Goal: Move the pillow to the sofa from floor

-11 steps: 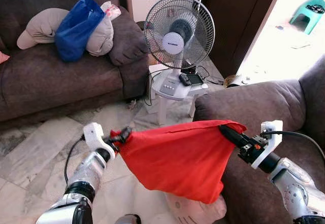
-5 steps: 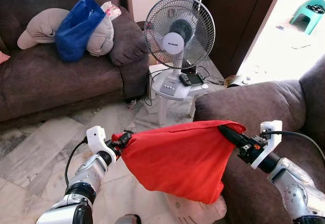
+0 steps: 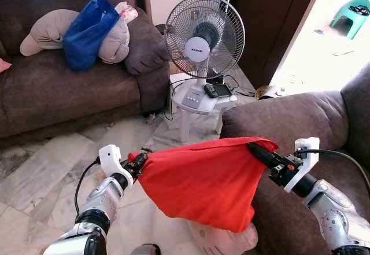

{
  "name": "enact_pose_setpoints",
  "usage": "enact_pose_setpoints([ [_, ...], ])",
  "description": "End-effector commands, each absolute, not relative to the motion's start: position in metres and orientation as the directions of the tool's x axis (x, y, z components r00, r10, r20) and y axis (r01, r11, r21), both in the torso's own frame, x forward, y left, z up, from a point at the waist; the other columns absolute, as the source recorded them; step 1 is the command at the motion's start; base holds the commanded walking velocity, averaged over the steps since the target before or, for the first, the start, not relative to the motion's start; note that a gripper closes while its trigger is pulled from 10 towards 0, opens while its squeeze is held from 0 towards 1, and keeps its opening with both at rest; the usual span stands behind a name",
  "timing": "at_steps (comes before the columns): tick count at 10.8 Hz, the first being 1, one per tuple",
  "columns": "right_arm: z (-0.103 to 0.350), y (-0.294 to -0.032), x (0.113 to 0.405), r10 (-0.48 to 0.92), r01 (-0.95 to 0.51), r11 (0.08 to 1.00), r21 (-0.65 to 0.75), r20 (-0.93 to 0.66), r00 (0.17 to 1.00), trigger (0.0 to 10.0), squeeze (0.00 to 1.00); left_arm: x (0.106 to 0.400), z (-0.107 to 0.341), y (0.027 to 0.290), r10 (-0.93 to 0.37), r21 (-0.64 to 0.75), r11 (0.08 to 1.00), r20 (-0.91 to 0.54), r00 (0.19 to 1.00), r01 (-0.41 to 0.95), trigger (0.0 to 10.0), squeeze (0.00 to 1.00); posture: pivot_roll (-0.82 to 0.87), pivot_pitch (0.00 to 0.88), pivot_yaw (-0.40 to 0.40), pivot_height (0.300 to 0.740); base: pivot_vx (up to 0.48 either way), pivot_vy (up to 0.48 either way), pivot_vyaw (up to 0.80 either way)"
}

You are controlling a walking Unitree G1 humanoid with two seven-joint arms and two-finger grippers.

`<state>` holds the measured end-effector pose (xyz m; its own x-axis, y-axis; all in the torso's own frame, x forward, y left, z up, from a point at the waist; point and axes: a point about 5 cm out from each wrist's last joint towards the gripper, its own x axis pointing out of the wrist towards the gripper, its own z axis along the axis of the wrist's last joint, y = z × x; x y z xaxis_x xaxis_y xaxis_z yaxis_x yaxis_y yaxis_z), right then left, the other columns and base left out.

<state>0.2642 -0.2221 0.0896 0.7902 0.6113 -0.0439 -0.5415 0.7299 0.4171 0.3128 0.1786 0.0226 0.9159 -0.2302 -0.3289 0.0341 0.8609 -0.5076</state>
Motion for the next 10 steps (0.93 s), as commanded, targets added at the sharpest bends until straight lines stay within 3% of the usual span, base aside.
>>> enact_pose_setpoints([
  [1,0.0993,-0.2216,0.2657,0.61,-0.558,0.733,0.39,-0.014,0.792,10.0,0.0,0.3101,0.0183,0.1753,-0.229,-0.47,0.882,-0.36,0.905,0.036,0.0,0.0,0.07,0.043,-0.066,0.74,0.0,0.0,0.0],
  [10,0.093,-0.2136,0.2641,0.62,-0.56,0.72,0.409,-0.018,0.784,10.0,0.0,0.3086,0.0199,0.1787,-0.192,-0.422,0.906,-0.324,0.926,0.04,0.0,0.0,0.08,0.026,-0.058,0.74,0.0,0.0,0.0],
])
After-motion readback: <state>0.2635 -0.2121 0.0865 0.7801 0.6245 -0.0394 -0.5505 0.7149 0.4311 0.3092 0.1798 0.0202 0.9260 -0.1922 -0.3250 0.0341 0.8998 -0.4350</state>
